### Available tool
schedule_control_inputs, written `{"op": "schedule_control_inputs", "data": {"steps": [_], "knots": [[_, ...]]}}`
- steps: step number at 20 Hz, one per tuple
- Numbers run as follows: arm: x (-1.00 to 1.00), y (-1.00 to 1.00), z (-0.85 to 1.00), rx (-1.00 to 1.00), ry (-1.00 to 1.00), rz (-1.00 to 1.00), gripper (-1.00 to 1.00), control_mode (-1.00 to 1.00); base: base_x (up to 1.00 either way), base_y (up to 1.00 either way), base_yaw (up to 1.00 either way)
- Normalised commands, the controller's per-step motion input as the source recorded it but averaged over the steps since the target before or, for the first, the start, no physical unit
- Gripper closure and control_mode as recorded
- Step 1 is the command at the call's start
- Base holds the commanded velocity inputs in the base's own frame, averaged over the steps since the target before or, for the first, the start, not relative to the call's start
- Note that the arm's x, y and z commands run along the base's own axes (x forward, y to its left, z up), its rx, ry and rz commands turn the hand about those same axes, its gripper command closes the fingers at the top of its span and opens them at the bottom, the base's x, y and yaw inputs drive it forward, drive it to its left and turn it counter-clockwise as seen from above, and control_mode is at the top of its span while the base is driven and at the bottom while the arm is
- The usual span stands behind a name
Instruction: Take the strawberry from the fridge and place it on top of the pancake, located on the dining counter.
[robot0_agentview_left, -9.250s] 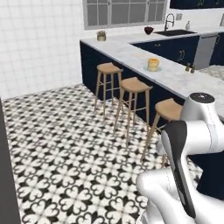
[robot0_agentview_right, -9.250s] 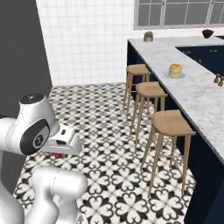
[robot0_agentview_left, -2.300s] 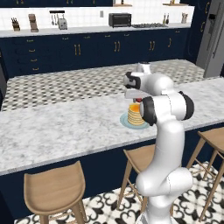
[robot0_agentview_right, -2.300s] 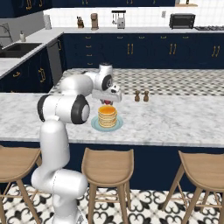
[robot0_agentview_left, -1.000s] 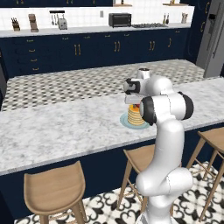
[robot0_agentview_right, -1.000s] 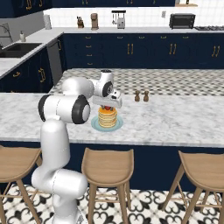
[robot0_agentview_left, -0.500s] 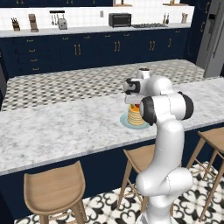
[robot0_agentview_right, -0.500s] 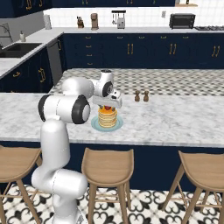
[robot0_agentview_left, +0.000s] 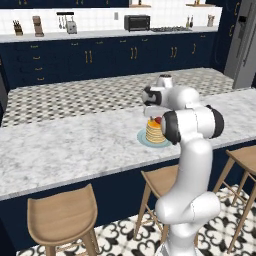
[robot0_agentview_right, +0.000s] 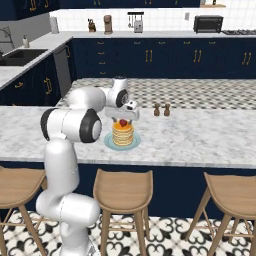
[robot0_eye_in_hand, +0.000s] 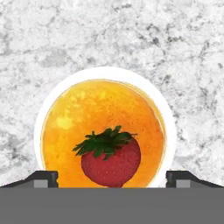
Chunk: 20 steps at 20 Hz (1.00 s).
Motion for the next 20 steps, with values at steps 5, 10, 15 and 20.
{"op": "schedule_control_inputs", "data": {"steps": [5, 10, 15, 20], "knots": [[-0.40, 0.13, 0.49, -0.09, 0.00, 0.00, -1.00, -1.00, 0.00, 0.00, 0.00], [-0.95, 0.17, 0.19, -0.02, -0.02, 0.00, -1.00, -1.00, 0.00, 0.00, 0.00], [-1.00, 0.11, 0.03, 0.00, -0.01, 0.00, -1.00, -1.00, 0.00, 0.00, 0.00], [-1.00, 0.41, 0.39, -0.02, 0.00, 0.02, -1.00, -1.00, 0.00, 0.00, 0.00]]}}
